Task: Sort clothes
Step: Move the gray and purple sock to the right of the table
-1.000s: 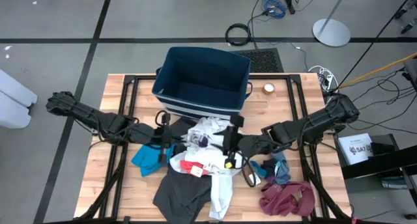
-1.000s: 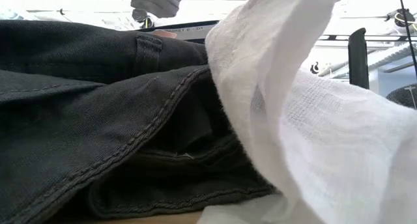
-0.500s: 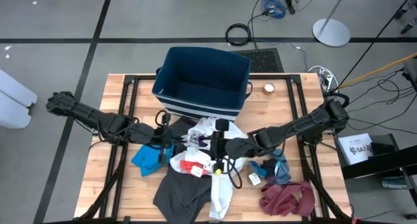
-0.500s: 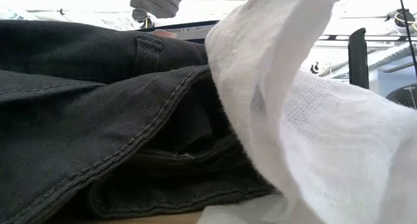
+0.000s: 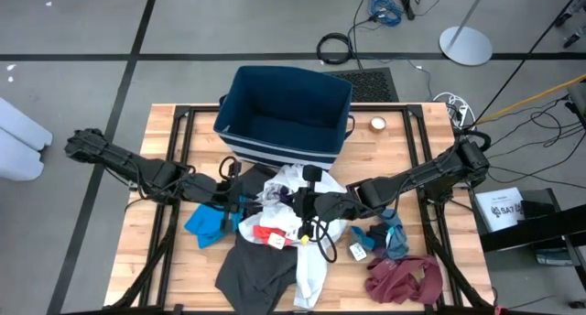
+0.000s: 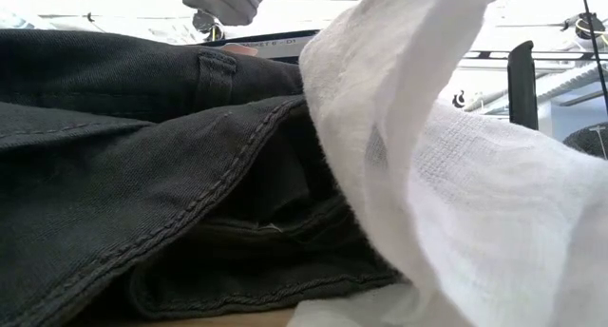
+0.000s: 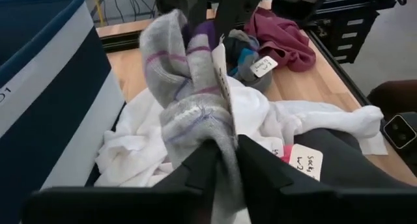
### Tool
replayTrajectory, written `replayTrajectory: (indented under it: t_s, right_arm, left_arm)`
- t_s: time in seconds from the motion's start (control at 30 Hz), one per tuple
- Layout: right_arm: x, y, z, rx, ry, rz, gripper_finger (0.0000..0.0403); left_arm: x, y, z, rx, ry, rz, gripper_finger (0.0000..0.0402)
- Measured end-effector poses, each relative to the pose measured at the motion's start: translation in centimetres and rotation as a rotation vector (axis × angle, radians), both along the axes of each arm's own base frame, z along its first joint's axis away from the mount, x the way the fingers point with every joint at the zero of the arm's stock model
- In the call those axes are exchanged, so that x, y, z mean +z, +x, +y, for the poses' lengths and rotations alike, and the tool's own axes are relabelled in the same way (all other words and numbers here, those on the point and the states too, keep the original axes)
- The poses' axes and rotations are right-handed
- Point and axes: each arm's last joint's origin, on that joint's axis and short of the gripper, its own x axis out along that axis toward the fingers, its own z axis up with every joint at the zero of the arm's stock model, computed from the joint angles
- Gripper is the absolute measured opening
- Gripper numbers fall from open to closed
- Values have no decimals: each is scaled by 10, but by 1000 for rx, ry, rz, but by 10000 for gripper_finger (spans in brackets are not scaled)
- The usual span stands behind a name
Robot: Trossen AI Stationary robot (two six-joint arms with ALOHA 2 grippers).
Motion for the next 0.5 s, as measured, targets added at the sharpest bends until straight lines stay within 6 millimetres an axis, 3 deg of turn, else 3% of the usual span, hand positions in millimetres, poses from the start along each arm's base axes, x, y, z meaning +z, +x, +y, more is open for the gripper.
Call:
replayTrajectory:
  t_s: [0.27, 0.5]
  right_arm:
    - [0, -5, -1, -7, 5, 36, 3]
    - [8, -35, -2, -85, 54, 141, 1]
  left_arm:
    - [-1, -4, 0, -6, 22, 20, 179]
    - [6, -17, 8, 107, 51, 6, 198]
